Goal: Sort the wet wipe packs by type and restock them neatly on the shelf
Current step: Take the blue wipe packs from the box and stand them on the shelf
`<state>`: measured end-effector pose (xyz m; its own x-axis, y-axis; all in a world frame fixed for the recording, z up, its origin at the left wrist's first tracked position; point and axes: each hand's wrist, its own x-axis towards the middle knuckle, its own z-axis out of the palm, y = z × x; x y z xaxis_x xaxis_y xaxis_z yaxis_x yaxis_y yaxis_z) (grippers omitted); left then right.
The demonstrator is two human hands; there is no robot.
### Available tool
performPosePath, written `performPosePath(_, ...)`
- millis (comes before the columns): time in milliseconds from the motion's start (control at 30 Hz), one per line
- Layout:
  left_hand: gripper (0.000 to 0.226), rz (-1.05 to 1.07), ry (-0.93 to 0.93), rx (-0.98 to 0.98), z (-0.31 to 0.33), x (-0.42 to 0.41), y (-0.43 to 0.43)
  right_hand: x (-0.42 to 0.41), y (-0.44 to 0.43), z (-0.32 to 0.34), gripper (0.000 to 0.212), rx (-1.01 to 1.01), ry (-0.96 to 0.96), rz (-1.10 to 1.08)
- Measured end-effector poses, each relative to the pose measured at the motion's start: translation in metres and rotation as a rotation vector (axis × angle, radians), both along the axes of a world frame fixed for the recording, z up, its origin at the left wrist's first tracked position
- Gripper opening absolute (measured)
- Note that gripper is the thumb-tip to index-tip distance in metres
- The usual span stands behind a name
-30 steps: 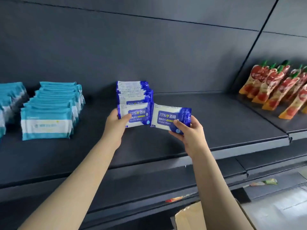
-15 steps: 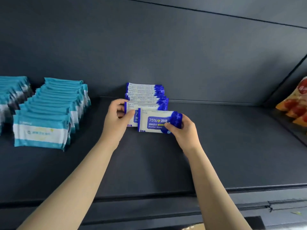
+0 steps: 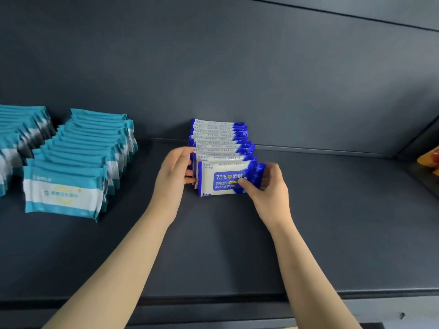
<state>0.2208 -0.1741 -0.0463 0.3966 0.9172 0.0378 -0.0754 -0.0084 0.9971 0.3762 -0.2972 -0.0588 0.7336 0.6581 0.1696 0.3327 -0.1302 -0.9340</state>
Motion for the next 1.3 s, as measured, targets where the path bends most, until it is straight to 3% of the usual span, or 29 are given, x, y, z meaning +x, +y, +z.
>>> performPosePath(133, 0.029, -0.019, 0.070, 0.127, -0.005, -0.002, -0.003, -0.005, 0.004, -0.003, 0.044, 0.039, -0.032, 0.021)
performPosePath(267, 0.053, -0.021, 0.214, 0.373, -0.010, -0.003, -0.006, -0.005, 0.007, -0.008, 0.042, 0.029, -0.103, 0.030)
performPosePath(433, 0.051, 0.008, 0.270, 0.470, -0.009, -0.008, -0.006, -0.004, 0.008, -0.011, 0.041, -0.018, -0.152, 0.041)
performPosePath(567, 0.057, -0.050, 0.268, 0.366, -0.004, -0.016, -0.004, -0.009, -0.002, 0.003, 0.046, -0.058, -0.045, 0.051)
performPosePath(733, 0.072, -0.151, 0.216, 0.221, 0.019, -0.045, -0.007, -0.032, -0.038, 0.041, 0.047, 0.045, 0.163, -0.086)
performPosePath(933, 0.050, -0.270, 0.047, 0.185, 0.049, -0.094, -0.048, -0.106, -0.103, 0.076, 0.035, 0.198, 0.175, -0.241)
performPosePath(1133, 0.026, -0.560, -0.013, 0.077, 0.041, -0.130, -0.125, -0.177, -0.188, 0.047, 0.037, 0.243, 0.264, -0.455)
performPosePath(1300, 0.031, -0.757, 0.066, 0.040, 0.005, -0.139, -0.195, -0.221, -0.277, -0.008, 0.043, 0.264, 0.357, -0.662)
